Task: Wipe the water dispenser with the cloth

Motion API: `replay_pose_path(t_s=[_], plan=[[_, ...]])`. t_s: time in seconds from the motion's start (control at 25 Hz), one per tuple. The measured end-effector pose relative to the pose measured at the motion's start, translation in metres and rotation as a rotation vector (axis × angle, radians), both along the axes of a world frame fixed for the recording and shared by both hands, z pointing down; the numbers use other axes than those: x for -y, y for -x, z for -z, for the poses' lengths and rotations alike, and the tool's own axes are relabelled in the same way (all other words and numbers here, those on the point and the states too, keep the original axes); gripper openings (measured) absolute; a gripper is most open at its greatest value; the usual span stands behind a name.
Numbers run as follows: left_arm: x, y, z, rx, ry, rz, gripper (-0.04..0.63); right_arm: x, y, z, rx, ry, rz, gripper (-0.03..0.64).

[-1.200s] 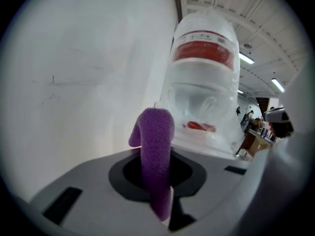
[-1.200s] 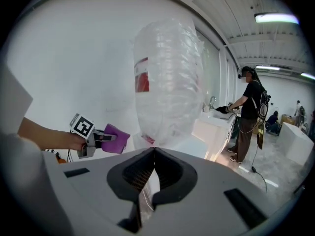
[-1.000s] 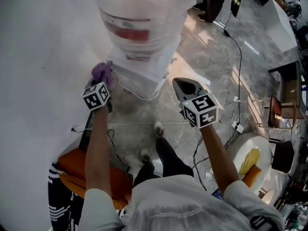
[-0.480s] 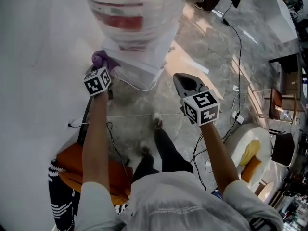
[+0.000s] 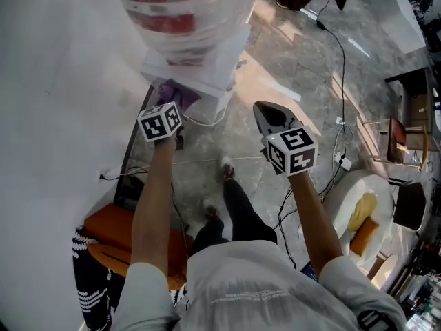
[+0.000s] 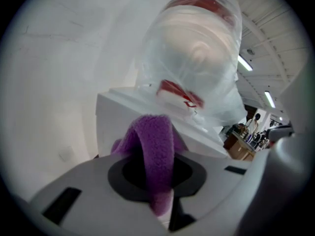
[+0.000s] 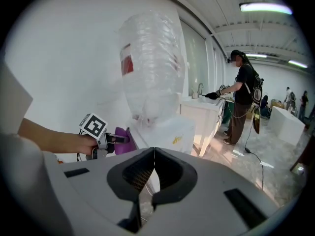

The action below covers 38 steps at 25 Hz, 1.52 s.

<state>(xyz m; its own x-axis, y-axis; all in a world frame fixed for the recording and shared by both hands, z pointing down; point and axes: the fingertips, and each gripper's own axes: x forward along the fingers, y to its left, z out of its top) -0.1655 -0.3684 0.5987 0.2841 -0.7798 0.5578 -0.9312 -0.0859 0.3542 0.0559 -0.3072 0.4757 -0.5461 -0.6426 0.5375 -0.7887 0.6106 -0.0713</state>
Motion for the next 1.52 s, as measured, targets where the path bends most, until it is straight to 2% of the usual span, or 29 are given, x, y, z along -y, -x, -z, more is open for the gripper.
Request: replay_pose_path(t_s=[0.24,0.4,0.48,0.68,0.88,1.08,1.52], plan=[[-0.018,-0.053,-0.001,-0.027,0.033,-0.108,0.049,-0.02,-0.013,0.008,0.014,-0.016,-0.012,0.015],[-0.025,-0.077,0.001,-0.038,0.057,-0.136,0.049,-0.031,-0.033,0.016,0.014,-0.023,-0.044,0.015],[-0.029,-0.09,0.004,-0.071,0.072,-0.151,0.049,-0.037,-0.043,0.019,0.013,-0.024,-0.068,0.015],[-0.039,-0.114,0.012,-0.21,0.092,-0.126,0.049,-0.05,-0.053,0.024,0.012,-0.027,-0.095,0.015],[-0.06,-0.125,0.026,-0.215,0.05,-0.207,0.049,-0.064,-0.051,0.033,0.015,-0.039,-0.085,0.015],[-0.084,-0.1,0.03,-0.166,0.044,-0.201,0.049,-0.076,-0.037,0.035,0.025,-0.046,-0.059,0.015],[-0.134,-0.003,0.061,-0.121,-0.026,-0.043,0.049,-0.098,0.02,0.046,0.045,-0.08,0.055,0.015]])
